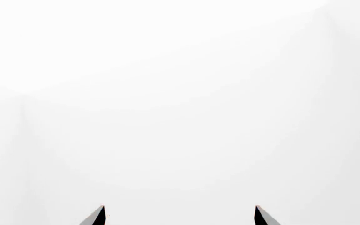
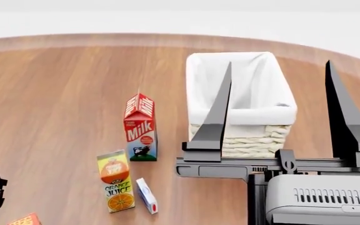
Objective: Pick up the alphabet soup and the tomato sauce, and put them in the basket.
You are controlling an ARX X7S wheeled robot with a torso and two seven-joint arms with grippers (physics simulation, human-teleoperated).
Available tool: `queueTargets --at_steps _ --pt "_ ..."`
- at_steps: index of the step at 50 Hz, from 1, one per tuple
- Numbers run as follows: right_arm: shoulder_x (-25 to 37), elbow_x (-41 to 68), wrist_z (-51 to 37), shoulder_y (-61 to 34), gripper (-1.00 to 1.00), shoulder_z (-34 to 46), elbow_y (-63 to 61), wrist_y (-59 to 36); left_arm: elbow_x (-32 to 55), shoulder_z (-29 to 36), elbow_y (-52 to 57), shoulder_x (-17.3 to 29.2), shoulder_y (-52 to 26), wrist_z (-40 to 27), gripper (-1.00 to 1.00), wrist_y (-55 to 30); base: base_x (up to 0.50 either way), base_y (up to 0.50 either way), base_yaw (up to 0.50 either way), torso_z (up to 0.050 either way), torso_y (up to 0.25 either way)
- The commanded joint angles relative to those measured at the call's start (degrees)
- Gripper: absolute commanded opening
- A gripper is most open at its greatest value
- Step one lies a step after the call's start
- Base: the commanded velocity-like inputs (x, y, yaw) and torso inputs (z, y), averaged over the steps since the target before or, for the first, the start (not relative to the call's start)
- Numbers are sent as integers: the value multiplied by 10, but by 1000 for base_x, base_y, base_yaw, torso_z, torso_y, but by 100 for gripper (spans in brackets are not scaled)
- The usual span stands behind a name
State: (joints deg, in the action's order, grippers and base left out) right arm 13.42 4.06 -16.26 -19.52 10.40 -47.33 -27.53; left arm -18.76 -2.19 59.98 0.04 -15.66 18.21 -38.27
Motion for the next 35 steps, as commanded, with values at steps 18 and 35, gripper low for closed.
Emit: queueTargets --at_steps 18,35 --pt "8 8 -11 6 100 7 -3 4 -4 -1 0 0 -1 1 100 2 282 0 0 0 0" --pt "13 13 -16 -2 100 10 -7 -2 -9 -2 0 0 -6 6 100 1 259 0 0 0 1"
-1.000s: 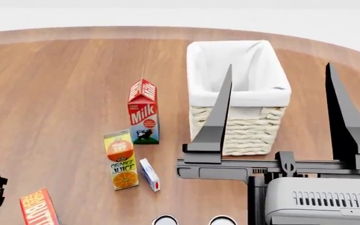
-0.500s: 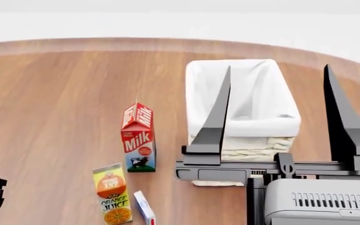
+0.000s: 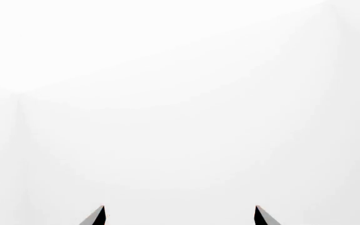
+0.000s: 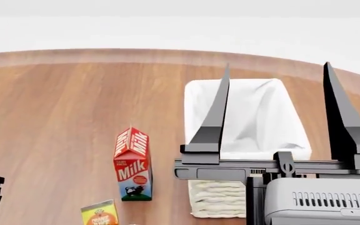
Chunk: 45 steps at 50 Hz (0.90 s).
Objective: Pick up the alphabet soup and the tomato sauce, and put them in the basket.
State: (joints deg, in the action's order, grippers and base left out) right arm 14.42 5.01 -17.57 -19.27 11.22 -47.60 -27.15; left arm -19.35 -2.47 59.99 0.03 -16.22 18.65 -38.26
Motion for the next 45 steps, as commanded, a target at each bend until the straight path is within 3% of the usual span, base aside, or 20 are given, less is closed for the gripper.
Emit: queueTargets --at_steps 1,19,25,33,36,37,38,45 --pt "4 2 -4 0 100 2 -2 1 -3 0 0 0 -1 2 100 1 250 0 0 0 0" --pt "7 13 -9 -13 100 1 -9 -20 -1 2 0 0 8 -4 100 8 231 0 0 0 1" --pt "10 4 -12 14 100 8 15 27 1 2 0 0 9 -6 100 8 161 0 0 0 0" --pt "11 13 -14 -11 100 7 -7 -17 4 0 0 0 13 -7 100 10 27 0 0 0 1" --pt "14 3 -16 14 100 11 9 27 3 0 0 0 12 -7 100 9 0 0 0 0 0" --pt "13 12 -15 -8 100 8 -7 -10 3 0 0 0 12 -7 100 10 0 0 0 0 0" --pt "15 4 -17 12 100 11 6 23 4 0 0 0 13 -7 100 10 0 0 0 0 0" --pt "18 19 -12 -23 100 5 -16 -27 0 1 0 0 11 -6 100 6 0 0 0 0 0"
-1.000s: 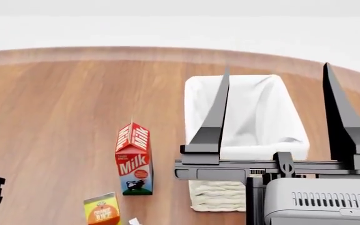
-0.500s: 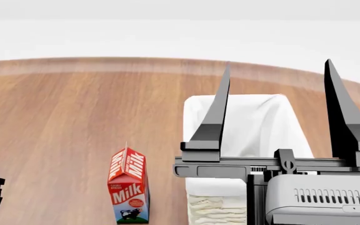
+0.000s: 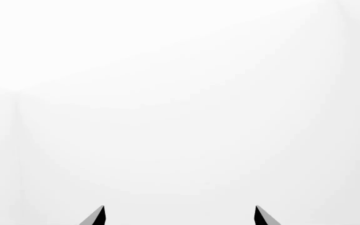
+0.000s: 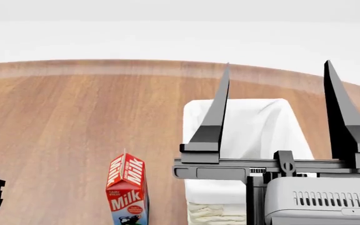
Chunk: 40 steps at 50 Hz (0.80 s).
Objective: Pick up the alphabet soup and the tomato sauce, and put them in the basket.
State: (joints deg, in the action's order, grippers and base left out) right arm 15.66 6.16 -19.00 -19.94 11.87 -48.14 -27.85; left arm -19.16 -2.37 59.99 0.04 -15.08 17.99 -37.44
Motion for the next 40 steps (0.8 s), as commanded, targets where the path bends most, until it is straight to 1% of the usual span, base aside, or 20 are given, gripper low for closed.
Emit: queueTargets --at_steps 1,2,5,7,9,10,11,12,13,14,15,16,18,21,22,27,31,34,37,40 --pt "6 8 2 -16 100 -1 -10 -20 -2 1 0 0 -1 0 100 -3 0 0 0 0 0" --pt "4 49 13 -70 100 -18 -37 -104 -2 0 0 0 -2 1 100 -4 0 0 0 0 0" --pt "-4 117 26 -185 100 -52 -67 -261 -5 3 0 0 -6 0 100 -8 0 0 0 0 0" --pt "-35 193 35 -286 100 -107 -79 -411 -8 7 0 0 -10 -1 100 -12 0 0 0 0 0" --pt "-45 218 37 -340 100 -127 -78 -472 -8 10 0 0 -12 -2 100 -14 0 0 0 0 0" --pt "-64 245 45 -402 100 -157 -64 -545 -10 13 0 0 -14 -3 100 -16 0 0 0 0 0" --pt "-72 256 51 -414 100 -176 -58 -567 -9 14 0 0 -14 -3 100 -16 0 0 0 0 0" --pt "-80 266 51 -461 100 -188 -35 -609 -11 15 0 0 -14 -2 100 -17 0 0 0 0 0" --pt "-81 269 49 -464 100 -189 -35 -612 -11 15 0 0 -14 -2 100 -17 0 0 0 0 0" --pt "-64 355 -36 -527 100 -211 51 -621 -12 14 0 0 -16 0 100 -18 0 0 0 0 0" --pt "-47 440 -117 -544 100 -214 107 -621 -11 12 0 0 -17 1 100 -18 0 0 0 0 0" --pt "-32 526 -158 -567 100 -196 151 -621 -12 9 0 0 -20 3 100 -19 0 0 0 0 0" --pt "-19 609 -218 -594 100 -180 221 -620 -13 6 0 0 -22 5 100 -20 0 0 0 0 0" --pt "-6 678 -281 -617 100 -155 301 -618 -16 5 0 0 -27 8 100 -25 0 0 0 0 0" --pt "9 711 -320 -629 100 -123 341 -620 -19 5 0 0 -30 9 100 -27 0 0 0 0 0" --pt "63 780 -361 -667 100 -26 392 -616 -21 3 0 0 -32 12 100 -28 0 0 0 0 0" --pt "105 898 -445 -723 100 53 446 -617 -28 10 0 0 -34 10 100 -32 0 0 0 0 0" --pt "146 1041 -542 -766 100 161 483 -607 -23 8 0 0 -33 8 100 -27 0 0 0 0 0" --pt "166 1139 -591 -797 100 215 493 -587 -30 11 0 0 -37 13 100 -32 0 0 0 0 0" --pt "183 1189 -610 -819 100 261 498 -587 -34 11 0 0 -42 17 100 -35 0 0 0 0 0"
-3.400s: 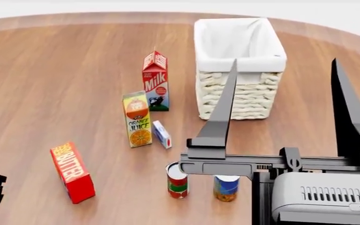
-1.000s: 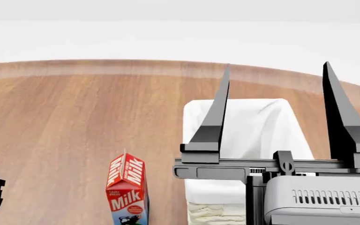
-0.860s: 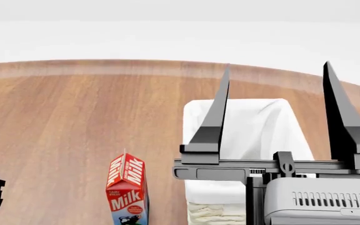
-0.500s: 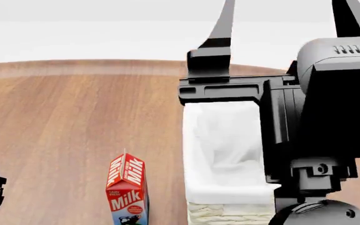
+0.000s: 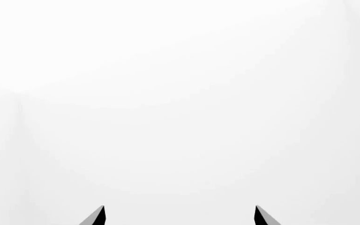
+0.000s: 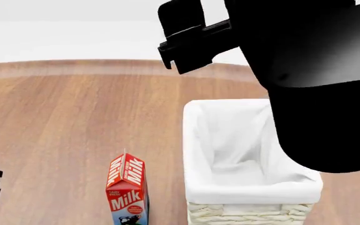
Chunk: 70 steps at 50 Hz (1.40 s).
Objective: Pick up the alphabet soup and the tomato sauce, and put them in the basket.
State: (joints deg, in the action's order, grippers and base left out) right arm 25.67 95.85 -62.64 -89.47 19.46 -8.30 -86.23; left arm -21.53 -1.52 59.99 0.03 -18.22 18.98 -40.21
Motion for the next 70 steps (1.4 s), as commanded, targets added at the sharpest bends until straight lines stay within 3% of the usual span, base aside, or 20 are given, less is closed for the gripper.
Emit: queueTargets --at_steps 1,12,27,33,40,54,70 --pt "86 300 -174 -127 100 191 102 -2 -12 1 0 0 -10 8 100 -6 0 0 0 0 0" --pt "155 490 -214 -135 100 347 -11 48 -16 1 0 0 -16 10 100 -8 0 0 0 0 0" --pt "253 520 -227 -41 100 387 -186 142 -20 5 0 0 -14 11 100 -7 0 0 0 0 0" --pt "275 512 -213 7 100 380 -242 187 -20 4 0 0 -12 10 100 -5 0 0 0 0 0" --pt "325 434 -188 159 100 363 -328 297 -19 6 0 0 -5 6 100 -3 0 0 0 0 0" --pt "390 299 -138 331 100 330 -392 462 -14 6 0 0 2 0 100 3 0 0 0 0 0" --pt "398 265 -180 398 100 352 -461 505 -14 2 0 0 -2 3 100 1 0 0 0 0 0"
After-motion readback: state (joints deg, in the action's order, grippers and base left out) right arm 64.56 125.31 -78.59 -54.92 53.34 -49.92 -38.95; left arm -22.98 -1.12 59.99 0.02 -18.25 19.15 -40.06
